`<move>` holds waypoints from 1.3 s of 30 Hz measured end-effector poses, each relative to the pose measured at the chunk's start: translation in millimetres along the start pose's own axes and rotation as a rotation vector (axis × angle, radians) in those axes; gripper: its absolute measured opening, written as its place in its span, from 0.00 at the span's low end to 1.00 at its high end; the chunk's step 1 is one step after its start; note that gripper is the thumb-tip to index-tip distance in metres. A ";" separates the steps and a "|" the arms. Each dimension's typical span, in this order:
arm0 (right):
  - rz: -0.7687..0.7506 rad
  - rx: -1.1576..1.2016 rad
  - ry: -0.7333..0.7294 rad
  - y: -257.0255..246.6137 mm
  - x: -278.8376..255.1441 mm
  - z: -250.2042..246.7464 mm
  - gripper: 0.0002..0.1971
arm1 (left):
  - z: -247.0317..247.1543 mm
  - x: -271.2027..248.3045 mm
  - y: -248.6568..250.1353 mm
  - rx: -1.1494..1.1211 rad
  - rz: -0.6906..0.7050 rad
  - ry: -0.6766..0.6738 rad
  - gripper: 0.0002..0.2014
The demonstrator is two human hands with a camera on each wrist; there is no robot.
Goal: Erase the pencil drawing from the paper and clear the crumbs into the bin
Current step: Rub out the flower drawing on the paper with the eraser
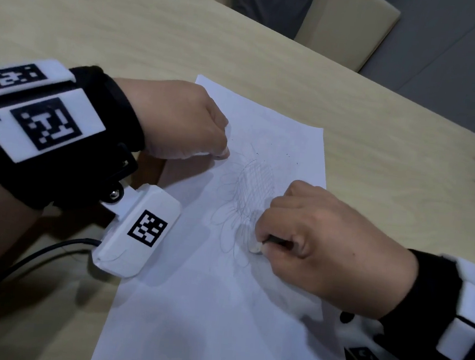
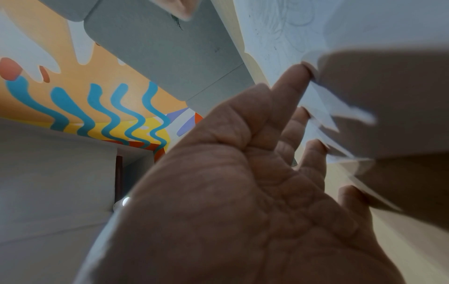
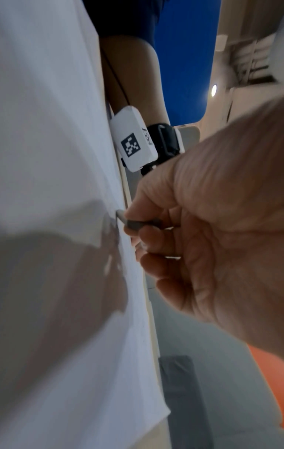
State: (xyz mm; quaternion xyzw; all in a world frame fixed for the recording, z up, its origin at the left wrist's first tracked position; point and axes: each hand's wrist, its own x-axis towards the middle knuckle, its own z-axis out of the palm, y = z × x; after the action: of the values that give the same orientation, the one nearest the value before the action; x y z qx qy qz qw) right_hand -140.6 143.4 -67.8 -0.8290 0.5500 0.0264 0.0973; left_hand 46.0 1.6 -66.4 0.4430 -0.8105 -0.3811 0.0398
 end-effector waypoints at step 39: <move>-0.022 -0.030 -0.113 -2.3 8.7 -8.0 0.05 | 1.1 2.1 -1.3 0.028 0.008 -0.001 0.11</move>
State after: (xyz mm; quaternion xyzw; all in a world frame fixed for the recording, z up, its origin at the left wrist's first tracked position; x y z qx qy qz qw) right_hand -135.6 134.9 -61.0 -0.8335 0.5342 0.0804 0.1163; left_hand 45.1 0.3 -68.6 0.4402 -0.8175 -0.3697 0.0349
